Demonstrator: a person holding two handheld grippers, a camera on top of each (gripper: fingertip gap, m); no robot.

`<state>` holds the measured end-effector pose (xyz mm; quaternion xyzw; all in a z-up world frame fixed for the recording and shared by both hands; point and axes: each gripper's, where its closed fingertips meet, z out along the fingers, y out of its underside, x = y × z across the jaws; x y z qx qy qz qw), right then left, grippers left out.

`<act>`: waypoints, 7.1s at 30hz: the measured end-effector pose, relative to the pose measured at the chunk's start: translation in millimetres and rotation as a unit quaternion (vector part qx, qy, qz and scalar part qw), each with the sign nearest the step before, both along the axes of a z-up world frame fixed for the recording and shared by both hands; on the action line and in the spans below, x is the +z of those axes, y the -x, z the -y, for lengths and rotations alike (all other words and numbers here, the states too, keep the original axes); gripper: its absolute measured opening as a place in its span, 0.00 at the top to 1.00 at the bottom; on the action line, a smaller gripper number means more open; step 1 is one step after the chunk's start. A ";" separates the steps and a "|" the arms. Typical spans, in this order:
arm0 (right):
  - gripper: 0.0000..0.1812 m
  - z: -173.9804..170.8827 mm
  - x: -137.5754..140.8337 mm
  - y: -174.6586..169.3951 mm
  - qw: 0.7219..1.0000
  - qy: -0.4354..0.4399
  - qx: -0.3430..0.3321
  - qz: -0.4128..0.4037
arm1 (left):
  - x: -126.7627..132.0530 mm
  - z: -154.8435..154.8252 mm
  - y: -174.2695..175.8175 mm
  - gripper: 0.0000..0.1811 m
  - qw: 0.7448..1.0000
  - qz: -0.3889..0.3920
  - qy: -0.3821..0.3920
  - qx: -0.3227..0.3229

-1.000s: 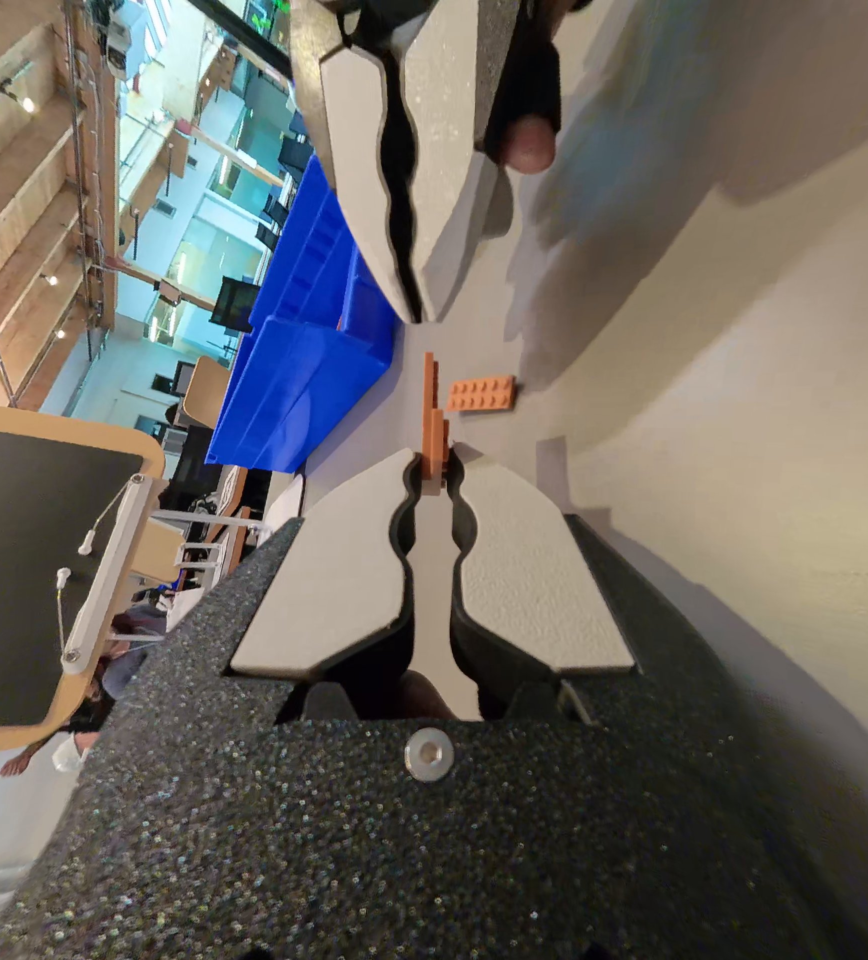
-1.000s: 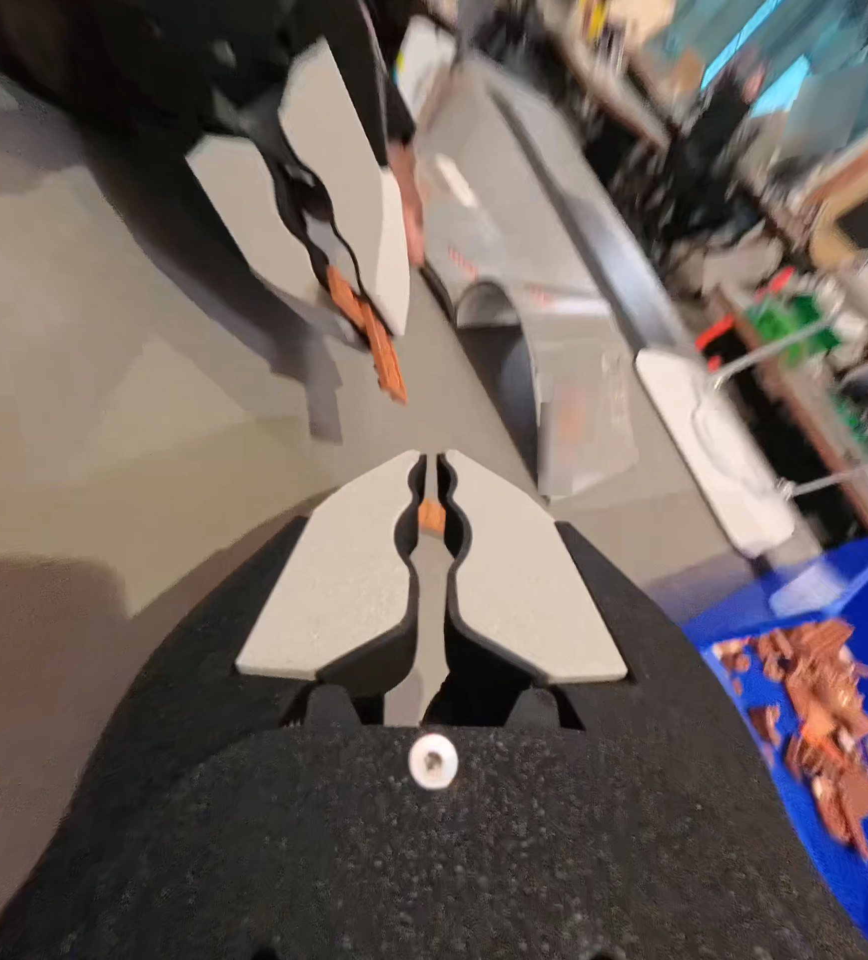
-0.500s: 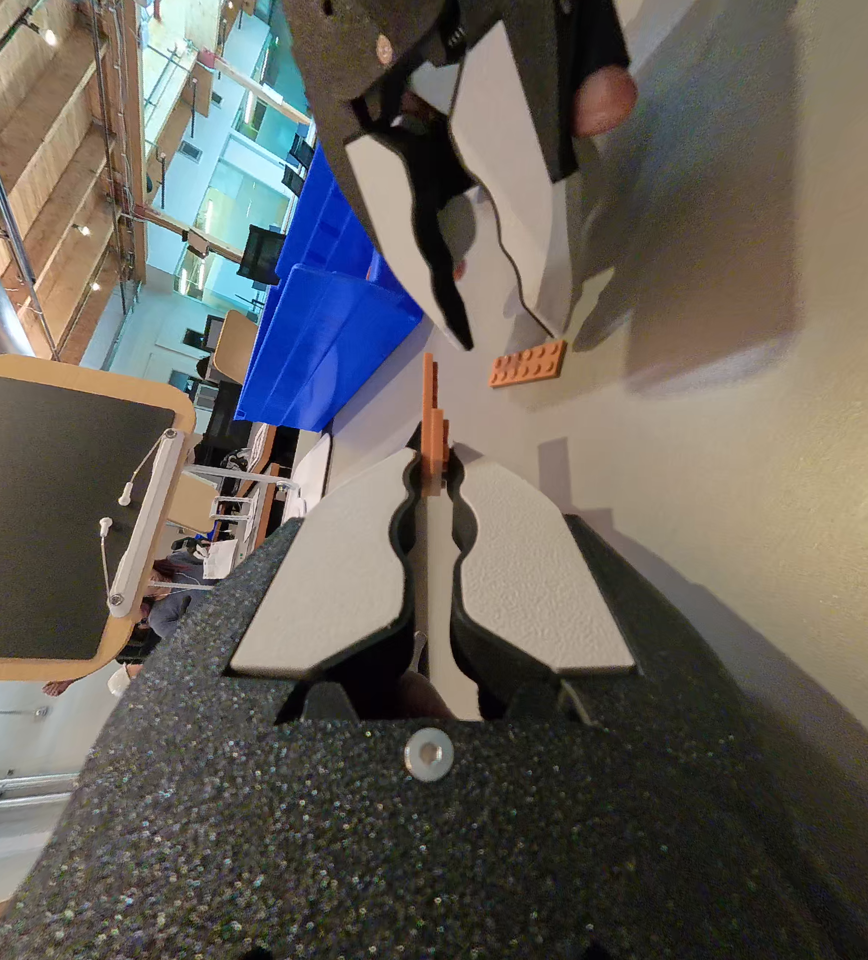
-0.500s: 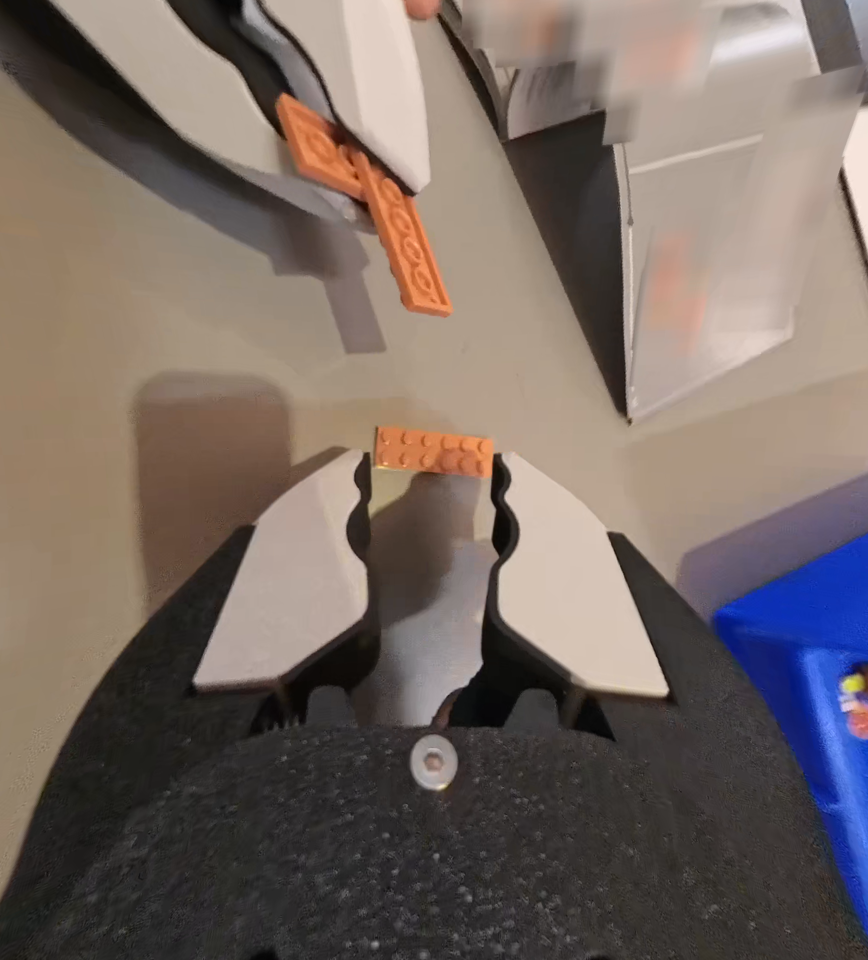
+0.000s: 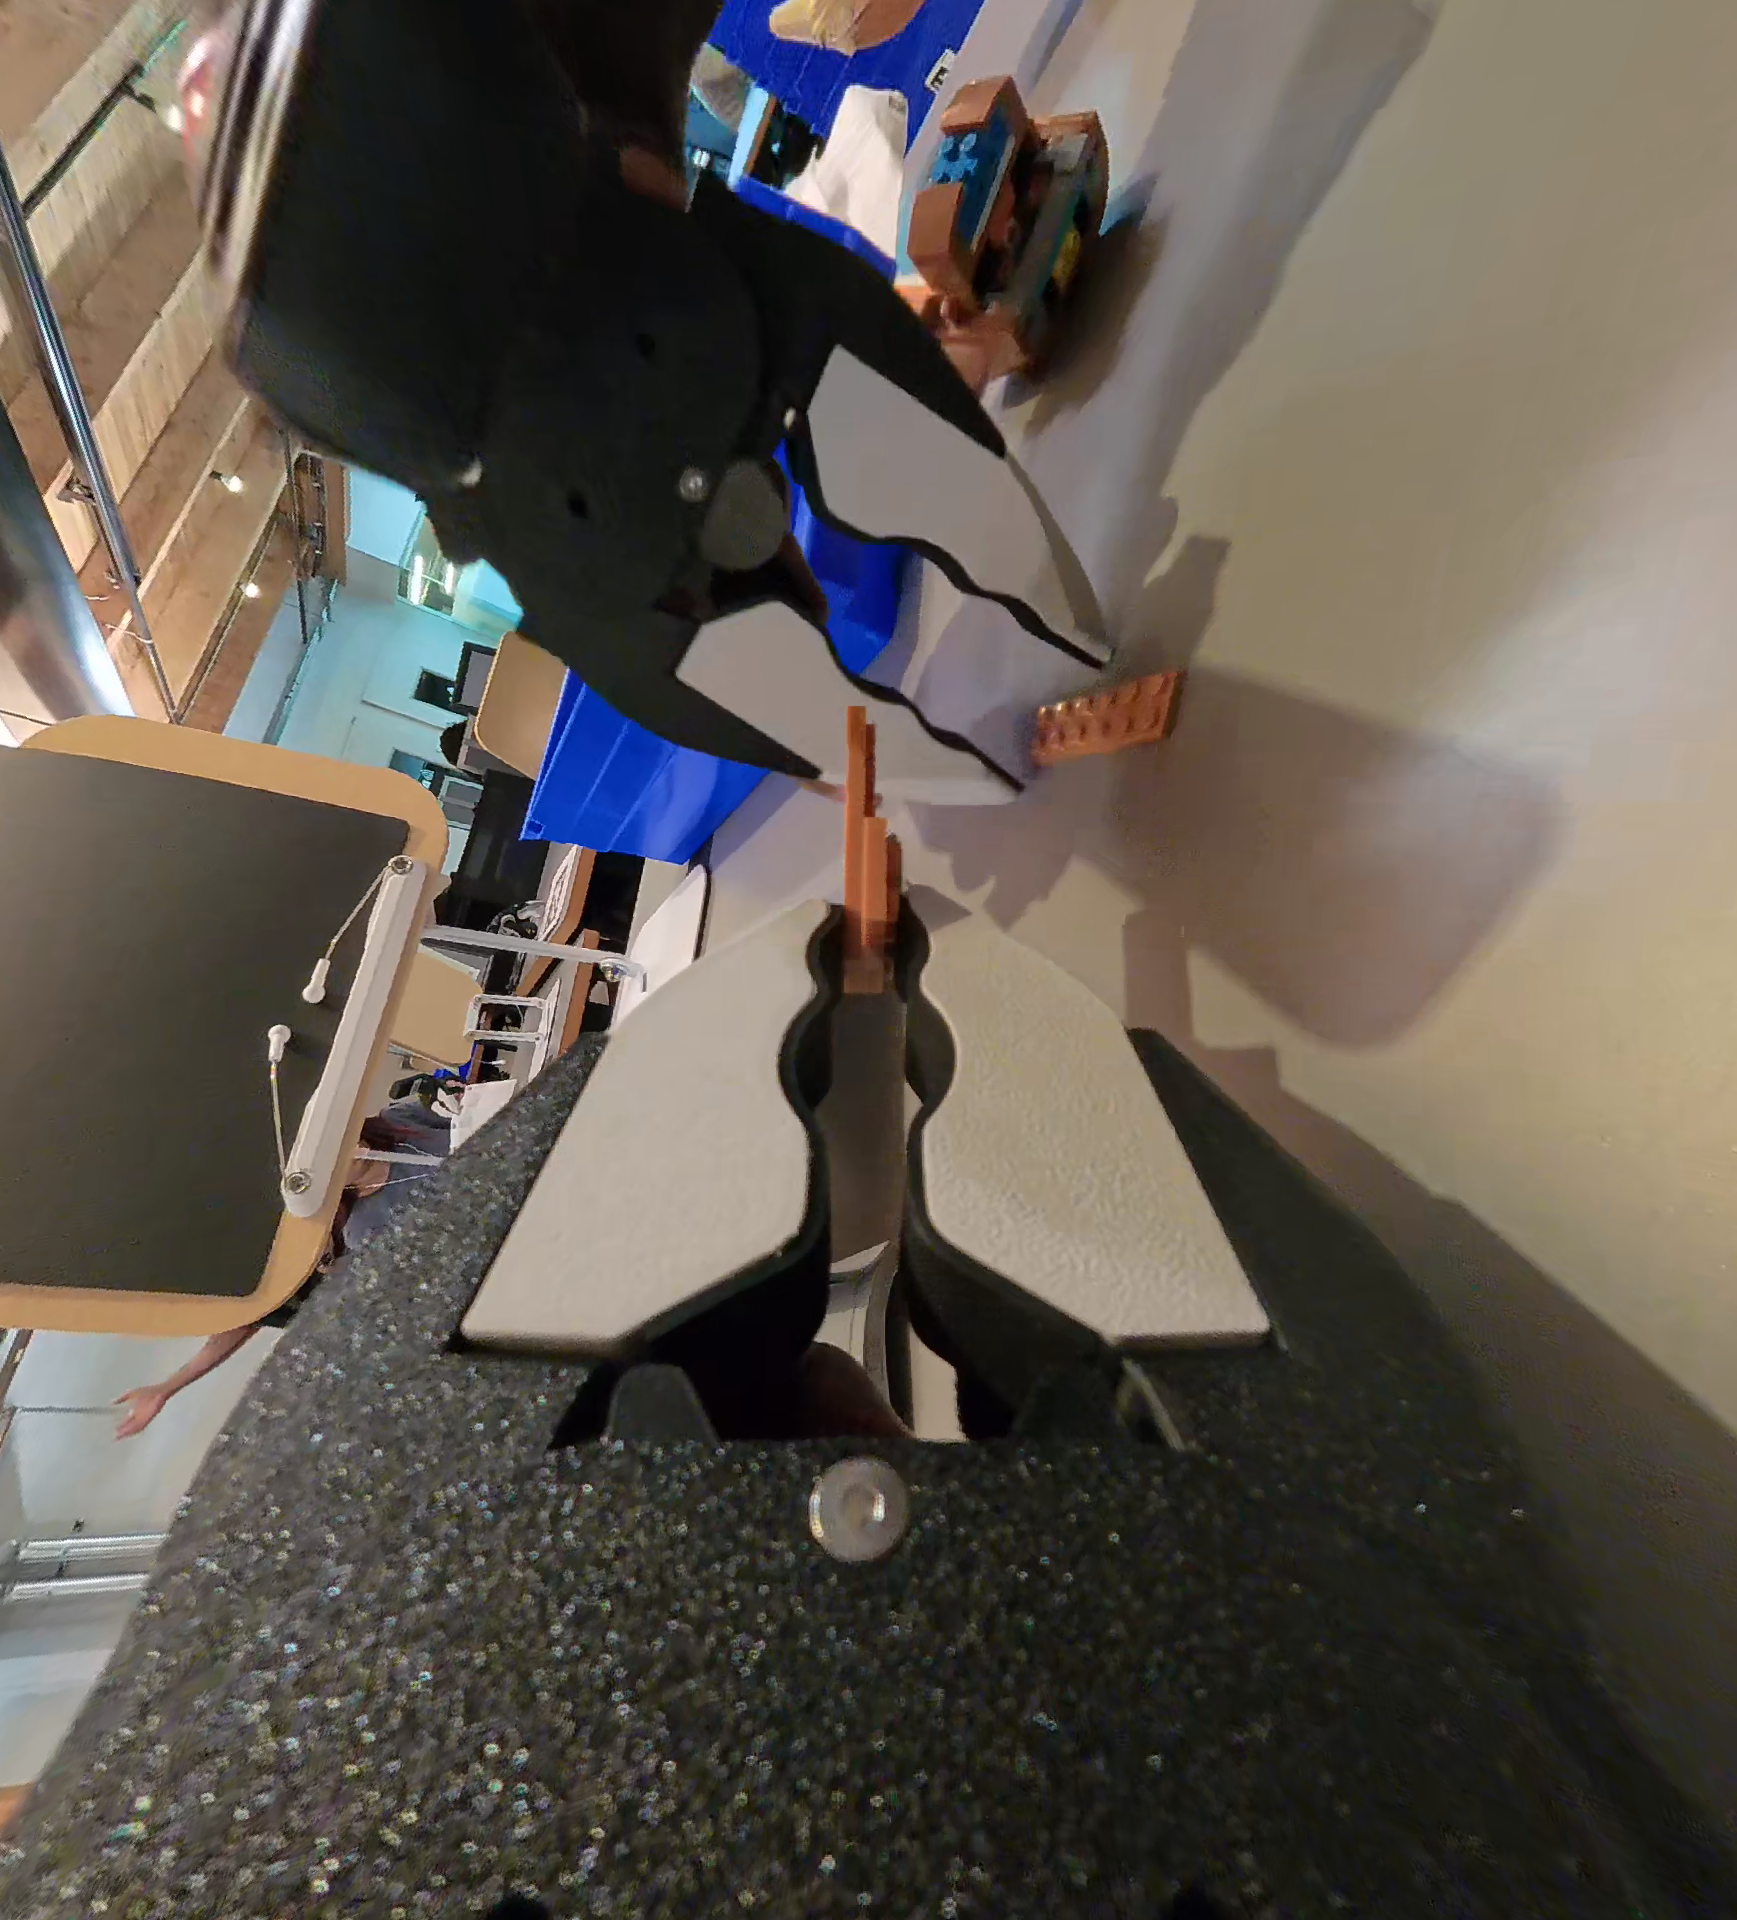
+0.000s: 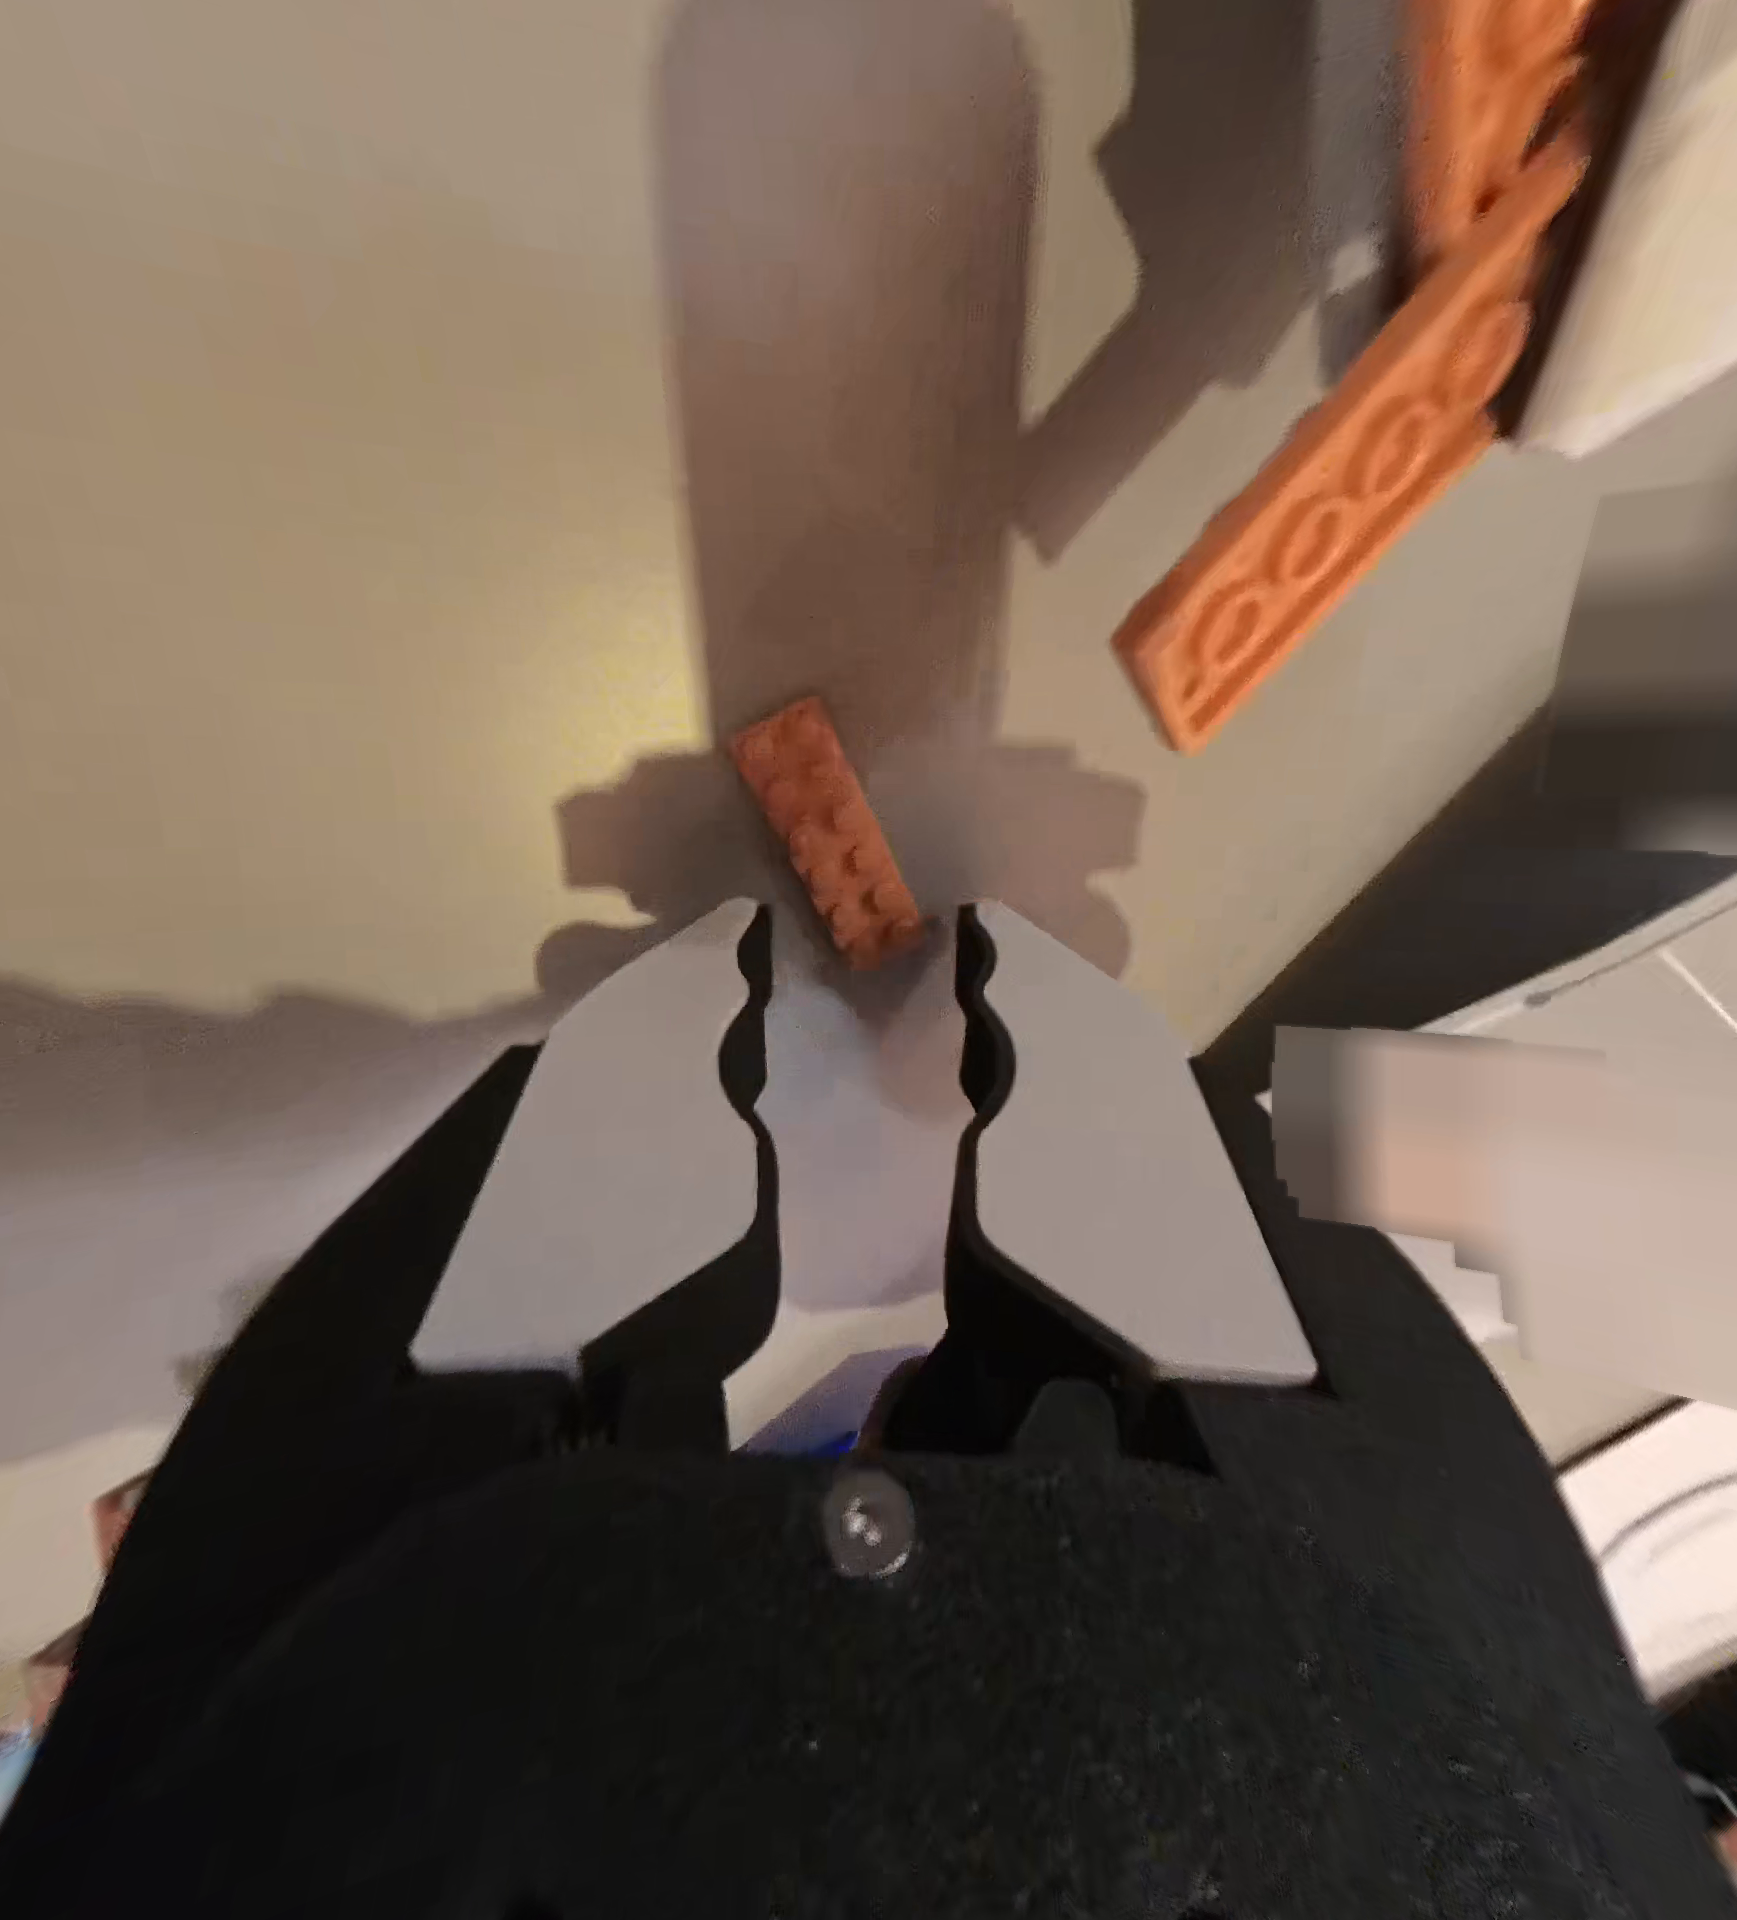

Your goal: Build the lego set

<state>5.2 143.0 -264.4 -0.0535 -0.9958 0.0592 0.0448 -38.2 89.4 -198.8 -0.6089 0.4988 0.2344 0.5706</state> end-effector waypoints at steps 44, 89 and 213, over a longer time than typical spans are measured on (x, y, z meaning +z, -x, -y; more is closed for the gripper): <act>0.91 32.6 64.7 42.1 0.767 -0.194 -0.256 -0.555 | -37.9 2.1 -1.6 0.95 0.901 0.309 0.299 0.063; 0.91 60.9 88.2 27.2 0.703 -0.162 -0.023 -0.692 | -21.2 16.3 -13.0 0.95 0.893 0.334 0.299 -0.044; 0.93 103.8 66.3 -25.1 0.725 -0.082 0.233 -0.643 | -19.6 38.3 -48.9 0.93 0.952 0.178 0.166 -0.183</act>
